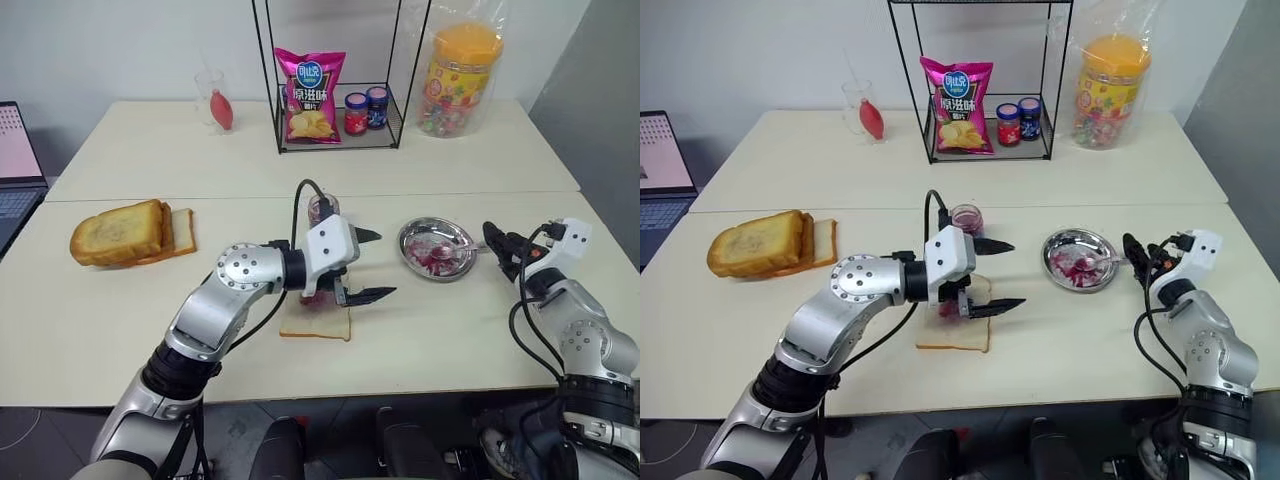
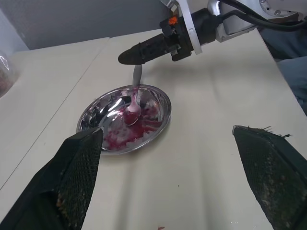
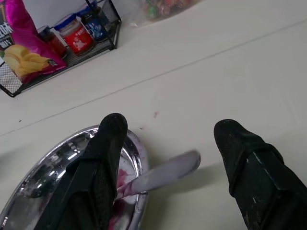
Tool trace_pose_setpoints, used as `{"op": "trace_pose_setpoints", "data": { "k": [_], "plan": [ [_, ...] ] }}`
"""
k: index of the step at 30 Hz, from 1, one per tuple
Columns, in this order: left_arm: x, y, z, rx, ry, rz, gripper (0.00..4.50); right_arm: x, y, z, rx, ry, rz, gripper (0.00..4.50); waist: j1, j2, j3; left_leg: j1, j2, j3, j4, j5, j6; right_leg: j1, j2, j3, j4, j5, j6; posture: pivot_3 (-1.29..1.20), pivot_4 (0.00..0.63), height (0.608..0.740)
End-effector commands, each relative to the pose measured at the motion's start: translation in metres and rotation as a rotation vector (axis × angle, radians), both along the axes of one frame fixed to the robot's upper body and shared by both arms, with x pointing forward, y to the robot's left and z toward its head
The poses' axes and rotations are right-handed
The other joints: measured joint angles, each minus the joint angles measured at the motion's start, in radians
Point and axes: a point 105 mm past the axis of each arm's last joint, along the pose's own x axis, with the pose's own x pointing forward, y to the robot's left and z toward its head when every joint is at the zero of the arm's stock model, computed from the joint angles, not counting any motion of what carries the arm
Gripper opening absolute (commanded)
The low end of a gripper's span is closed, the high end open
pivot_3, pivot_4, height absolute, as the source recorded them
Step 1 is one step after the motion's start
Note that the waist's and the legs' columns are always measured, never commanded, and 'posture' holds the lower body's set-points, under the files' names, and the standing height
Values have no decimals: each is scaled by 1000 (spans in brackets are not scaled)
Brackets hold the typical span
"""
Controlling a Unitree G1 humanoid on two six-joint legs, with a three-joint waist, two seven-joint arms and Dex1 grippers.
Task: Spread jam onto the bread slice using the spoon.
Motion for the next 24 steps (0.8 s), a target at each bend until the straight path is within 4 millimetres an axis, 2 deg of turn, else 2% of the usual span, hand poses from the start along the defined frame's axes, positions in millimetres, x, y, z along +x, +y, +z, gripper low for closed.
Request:
{"op": "trace_pose_setpoints", "data": {
  "k": [1,6,8,10,12,16,18,21,24],
  "plan": [
    [-2,4,12,-26,-44,7,4500,-2,-1,15,-54,-66,-2,3242,0,0,0,0,0,0,0,0,0,0,0,0,0,0,0,0,150,740],
    [0,5,14,-39,-52,19,4500,1,-11,22,-74,-107,-73,3242,1,0,0,0,0,0,0,0,0,0,0,0,0,0,0,0,150,740],
    [3,12,20,-57,-62,50,4500,0,-18,31,-107,-152,-111,3242,0,0,0,0,0,0,0,0,0,0,0,0,0,0,0,0,150,740],
    [10,37,27,-70,-85,153,4500,-5,-17,46,-151,-210,-84,3242,-2,0,0,0,0,0,0,0,0,0,0,0,0,0,0,0,150,740],
    [17,73,26,-30,-104,286,4500,-13,-1,61,-218,-255,36,3242,-5,1,0,1,0,0,0,0,0,0,0,0,0,0,0,0,150,740],
    [12,138,19,71,-94,478,4500,-37,25,68,-367,-244,305,3242,-6,2,1,0,1,-1,-1,0,0,-1,0,-1,1,-1,-1,0,150,740],
    [5,167,13,142,-74,550,4500,-50,30,69,-426,-216,420,3242,-2,1,1,1,1,0,-1,0,0,-1,0,-1,0,-1,-1,0,150,740],
    [-3,198,0,230,-34,628,4500,-67,34,65,-517,-150,568,3242,1,1,1,1,0,0,0,0,0,0,-1,-1,-1,-1,-1,0,150,740],
    [-13,213,-11,259,4,658,4500,-83,31,61,-587,-63,693,3242,10,1,1,2,-1,0,1,0,0,3,-3,-1,-1,-4,-6,0,150,740]
  ]
}}
